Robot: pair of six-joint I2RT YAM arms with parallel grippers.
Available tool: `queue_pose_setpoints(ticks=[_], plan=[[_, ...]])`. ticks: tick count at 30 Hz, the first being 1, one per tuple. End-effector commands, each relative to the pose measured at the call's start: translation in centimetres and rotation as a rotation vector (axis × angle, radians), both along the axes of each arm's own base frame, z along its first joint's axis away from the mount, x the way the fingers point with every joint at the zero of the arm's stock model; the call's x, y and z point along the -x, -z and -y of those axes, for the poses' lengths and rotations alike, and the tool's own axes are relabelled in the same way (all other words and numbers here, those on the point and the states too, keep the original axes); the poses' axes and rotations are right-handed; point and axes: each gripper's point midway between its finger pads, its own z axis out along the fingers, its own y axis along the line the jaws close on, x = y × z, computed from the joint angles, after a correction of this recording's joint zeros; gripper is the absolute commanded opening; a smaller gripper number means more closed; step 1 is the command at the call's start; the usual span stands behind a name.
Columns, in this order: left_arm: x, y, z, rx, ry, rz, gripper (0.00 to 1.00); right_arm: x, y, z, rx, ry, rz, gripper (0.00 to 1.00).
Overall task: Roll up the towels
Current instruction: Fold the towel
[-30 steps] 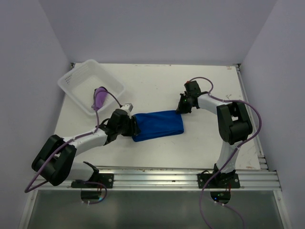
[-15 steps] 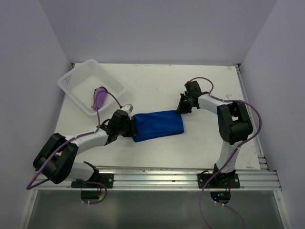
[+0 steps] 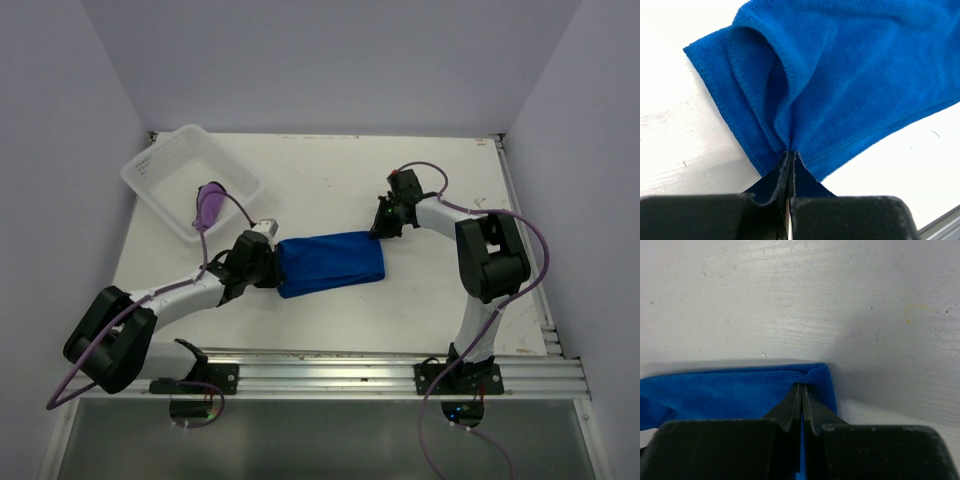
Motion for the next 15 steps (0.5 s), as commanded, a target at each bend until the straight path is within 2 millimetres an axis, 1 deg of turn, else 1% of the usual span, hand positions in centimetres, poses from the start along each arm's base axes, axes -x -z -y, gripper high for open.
queue_pose_setpoints(ticks=[1, 4, 10, 11, 13, 15], plan=[[-0.5, -2.4, 0.0, -0.01, -0.001, 0.054, 0.0, 0.8, 2.6, 2.0, 0.081, 0.021, -0.049, 0.0], [-0.3, -3.6, 0.3, 0.023, 0.003, 0.078, 0.0, 0.8, 2.6, 2.0, 0.081, 0.022, -0.051, 0.0], [1.8, -2.7, 0.4, 0.057, -0.002, 0.046, 0.0, 0.8, 2.6, 2.0, 0.082, 0.025, -0.051, 0.0], [2.3, -2.1, 0.2, 0.053, -0.002, 0.033, 0.0, 0.8, 2.6, 2.1, 0.082, 0.026, -0.053, 0.0], [2.9, -1.9, 0.4, 0.061, 0.003, 0.025, 0.0, 0.7, 2.5, 2.0, 0.081, 0.023, -0.051, 0.0], [3.4, -1.2, 0.2, 0.052, -0.004, 0.013, 0.0, 0.8, 2.5, 1.9, 0.079, 0.023, -0.052, 0.0]])
